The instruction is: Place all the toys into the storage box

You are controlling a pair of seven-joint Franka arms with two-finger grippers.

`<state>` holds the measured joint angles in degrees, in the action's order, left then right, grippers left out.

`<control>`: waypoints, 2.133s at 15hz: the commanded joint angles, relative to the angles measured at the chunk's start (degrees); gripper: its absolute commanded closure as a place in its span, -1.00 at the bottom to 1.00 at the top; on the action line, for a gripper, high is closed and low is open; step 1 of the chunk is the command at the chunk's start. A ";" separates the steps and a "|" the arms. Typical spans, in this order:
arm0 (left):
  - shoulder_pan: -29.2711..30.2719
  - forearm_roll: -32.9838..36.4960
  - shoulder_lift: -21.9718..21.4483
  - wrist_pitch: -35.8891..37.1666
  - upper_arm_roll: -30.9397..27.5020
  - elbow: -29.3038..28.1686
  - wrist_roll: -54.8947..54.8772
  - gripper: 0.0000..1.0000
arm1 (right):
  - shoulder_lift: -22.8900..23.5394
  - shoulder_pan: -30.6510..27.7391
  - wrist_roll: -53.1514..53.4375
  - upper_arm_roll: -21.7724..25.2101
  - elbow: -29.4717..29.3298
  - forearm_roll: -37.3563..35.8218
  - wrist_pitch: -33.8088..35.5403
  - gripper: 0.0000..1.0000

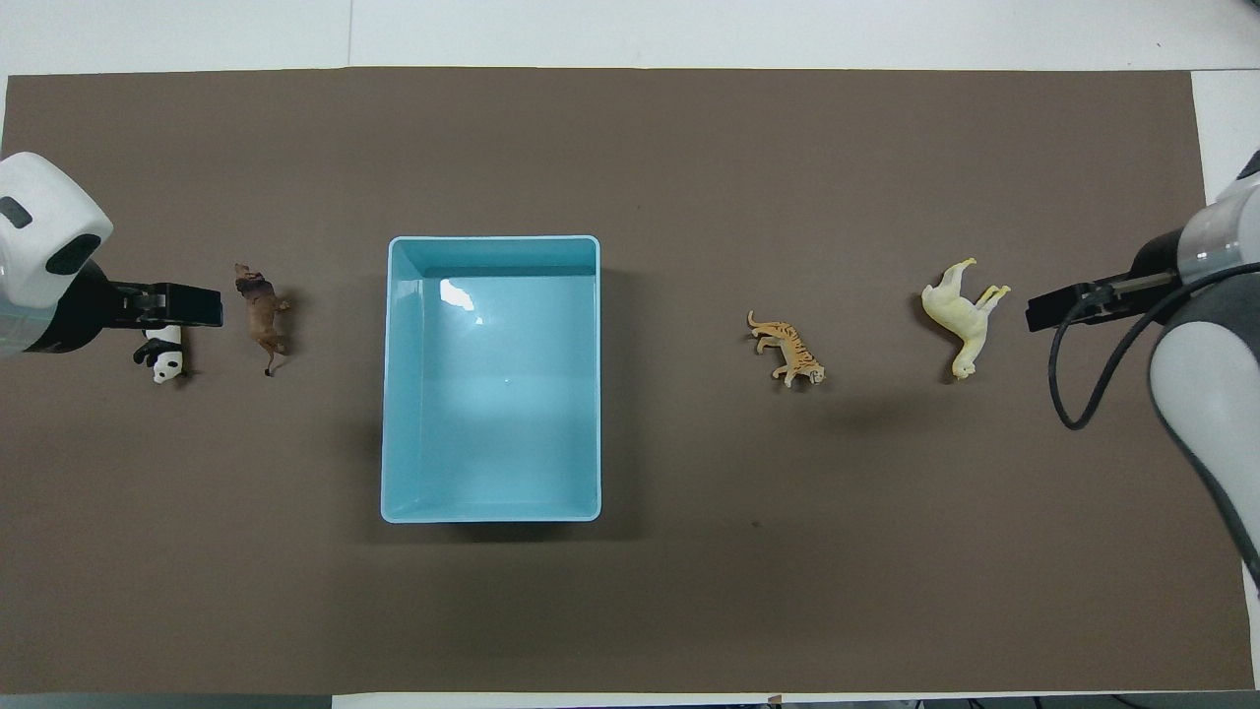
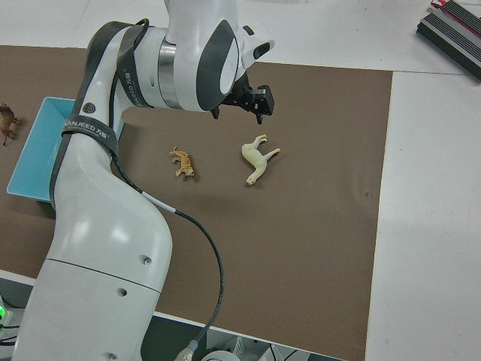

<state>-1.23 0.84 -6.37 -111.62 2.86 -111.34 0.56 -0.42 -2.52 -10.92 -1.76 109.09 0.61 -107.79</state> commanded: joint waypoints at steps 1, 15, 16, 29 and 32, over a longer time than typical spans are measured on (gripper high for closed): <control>3.06 -0.05 1.60 -12.08 0.13 -7.30 -6.59 -1.00 | -0.03 1.20 -5.15 -0.09 8.57 0.27 -11.00 -1.00; 4.22 -0.14 15.85 -37.25 0.21 -14.52 -4.34 -1.00 | 11.04 0.32 -34.86 -0.09 14.40 0.36 -34.15 -0.97; 4.22 -0.14 16.73 -38.65 0.21 -14.70 -3.99 -1.00 | 11.75 0.24 -34.87 -0.09 14.40 0.36 -34.85 -0.97; 1.33 -0.58 17.36 -22.47 0.83 -2.69 6.26 1.00 | 14.39 0.32 -29.60 -0.09 14.84 0.71 -35.65 -0.63; -5.25 -0.49 12.89 -4.45 0.83 5.58 18.38 1.00 | 14.39 0.32 -30.12 -0.09 14.84 0.62 -35.83 0.18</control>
<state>-1.47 0.59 10.24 -127.32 4.23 -110.71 10.93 14.02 -1.90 -40.83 -1.51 123.47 0.73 -142.41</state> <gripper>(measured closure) 0.648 0.339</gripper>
